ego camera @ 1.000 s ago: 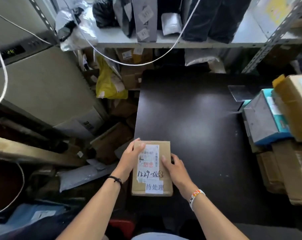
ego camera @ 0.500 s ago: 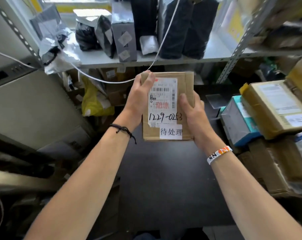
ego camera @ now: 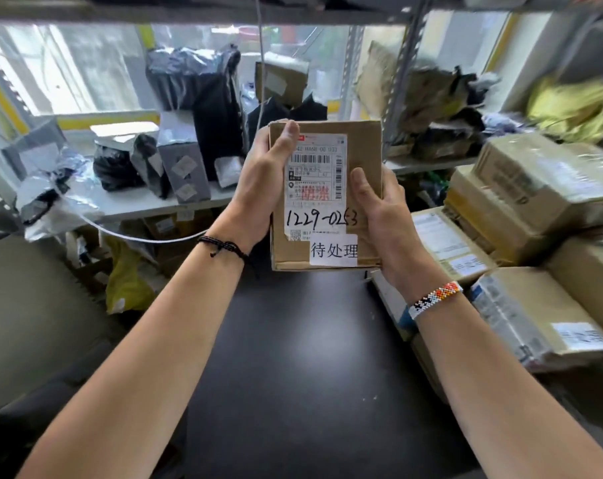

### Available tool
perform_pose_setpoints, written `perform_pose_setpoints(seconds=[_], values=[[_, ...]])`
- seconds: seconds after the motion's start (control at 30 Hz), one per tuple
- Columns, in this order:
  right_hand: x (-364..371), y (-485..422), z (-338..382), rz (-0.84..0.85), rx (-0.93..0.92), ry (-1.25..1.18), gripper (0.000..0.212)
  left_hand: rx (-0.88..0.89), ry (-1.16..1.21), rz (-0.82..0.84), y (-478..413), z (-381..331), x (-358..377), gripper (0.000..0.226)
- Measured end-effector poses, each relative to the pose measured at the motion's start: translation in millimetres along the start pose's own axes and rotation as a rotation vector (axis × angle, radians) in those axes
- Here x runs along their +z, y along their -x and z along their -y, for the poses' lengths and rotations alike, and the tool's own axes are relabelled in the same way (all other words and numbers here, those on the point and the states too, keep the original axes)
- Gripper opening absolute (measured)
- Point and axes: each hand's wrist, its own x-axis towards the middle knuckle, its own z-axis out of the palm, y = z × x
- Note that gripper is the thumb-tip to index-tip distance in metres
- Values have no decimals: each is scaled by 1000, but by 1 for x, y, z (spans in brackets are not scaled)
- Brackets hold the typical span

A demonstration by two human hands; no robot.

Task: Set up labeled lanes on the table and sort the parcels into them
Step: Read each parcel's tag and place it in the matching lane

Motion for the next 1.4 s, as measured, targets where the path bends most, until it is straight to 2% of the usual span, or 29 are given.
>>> perform_pose_setpoints(seconds=[0.13, 0.27, 0.4, 0.57, 0.7, 0.9, 0.97, 1.1, 1.23, 1.4], values=[[-29, -2, 5, -12, 0, -11, 73, -2, 11, 11, -2, -6, 30, 38], [-54, -1, 7, -41, 0, -21, 68, -4, 38, 4, -3, -2, 56, 31], [-82, 1, 4, -109, 3, 80, 64, 3, 104, -40, -5, 13, 84, 26], [-127, 20, 2, -203, 2, 286, 69, -153, 256, -190, -24, 48, 120, 23], [-159, 27, -8, -303, -34, 473, 60, -292, 342, -231, -44, 75, 161, 32], [-187, 23, -39, -509, -116, 668, 39, -388, 244, -211, -72, 112, 221, 27], [-194, 18, -52, -484, -90, 778, 39, -410, 181, -210, -84, 127, 236, 35], [-204, 9, -68, -401, 15, 953, 46, -441, 94, -218, -100, 153, 250, 34], [-206, 6, -73, -453, -34, 1166, 46, -456, -14, -243, -110, 169, 254, 35], [-202, 6, -74, -487, -51, 1206, 36, -481, -134, -236, -115, 178, 251, 42]])
